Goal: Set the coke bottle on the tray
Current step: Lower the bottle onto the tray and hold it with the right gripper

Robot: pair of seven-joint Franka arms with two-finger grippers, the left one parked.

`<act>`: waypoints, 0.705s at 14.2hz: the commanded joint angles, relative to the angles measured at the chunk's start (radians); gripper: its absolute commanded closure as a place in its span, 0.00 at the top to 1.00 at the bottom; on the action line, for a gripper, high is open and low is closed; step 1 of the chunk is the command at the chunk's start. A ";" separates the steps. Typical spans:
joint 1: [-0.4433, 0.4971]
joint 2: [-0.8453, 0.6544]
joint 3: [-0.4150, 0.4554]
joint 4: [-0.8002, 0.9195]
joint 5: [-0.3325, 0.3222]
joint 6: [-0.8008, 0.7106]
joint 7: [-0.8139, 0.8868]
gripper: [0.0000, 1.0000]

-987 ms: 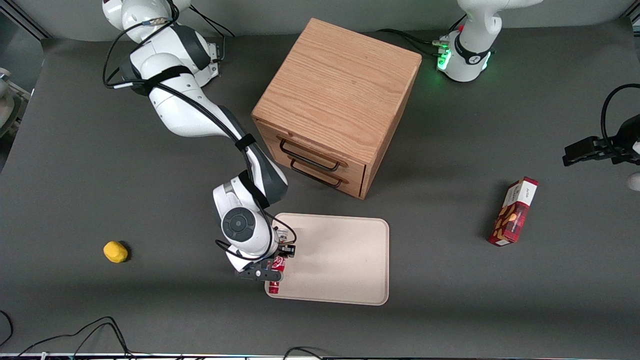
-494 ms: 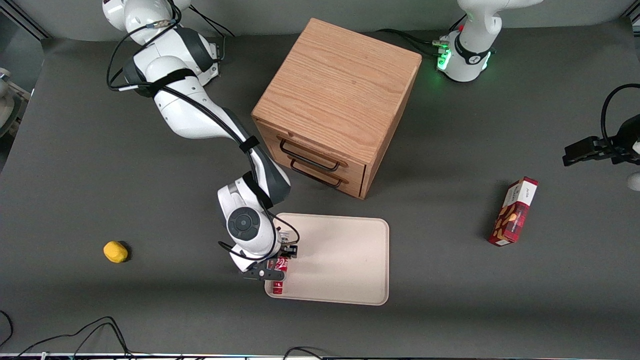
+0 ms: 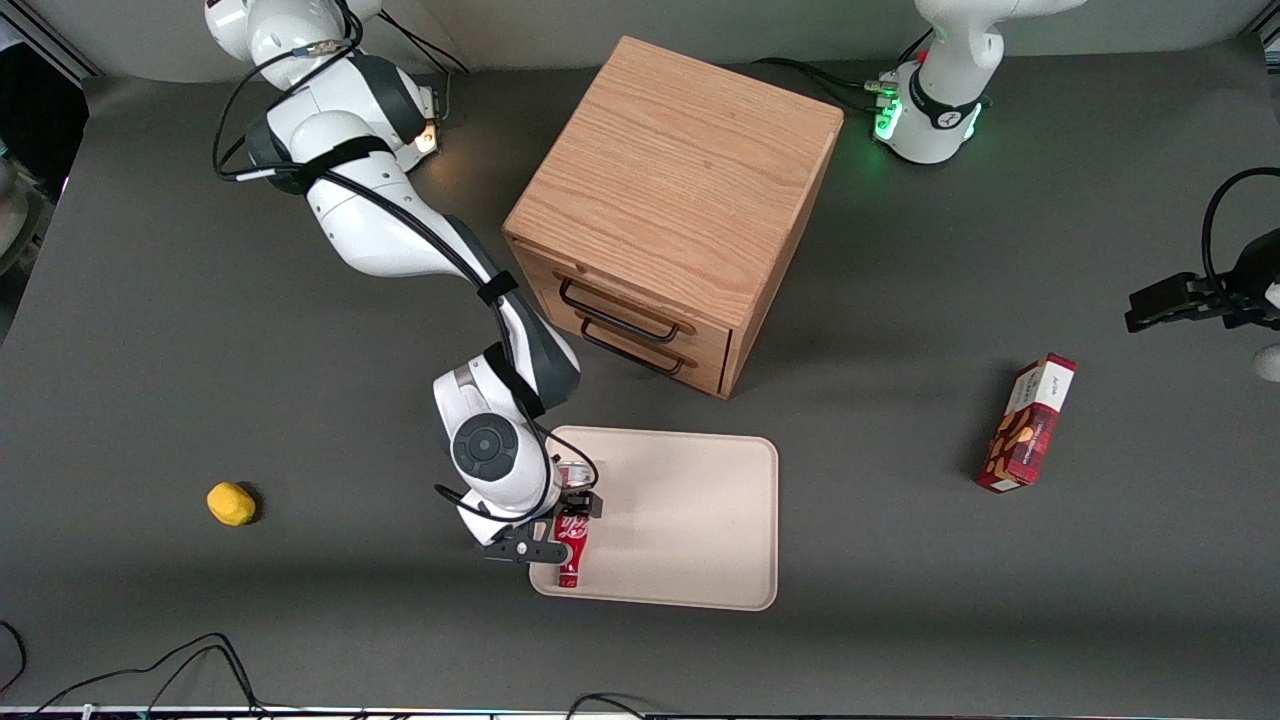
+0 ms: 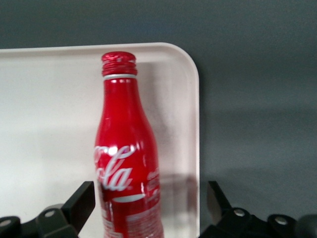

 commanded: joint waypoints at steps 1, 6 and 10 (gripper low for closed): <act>0.015 0.013 -0.017 0.029 -0.005 -0.001 -0.015 1.00; 0.010 0.004 -0.017 0.029 -0.005 -0.017 -0.015 1.00; -0.001 -0.047 -0.012 0.031 0.003 -0.107 -0.019 1.00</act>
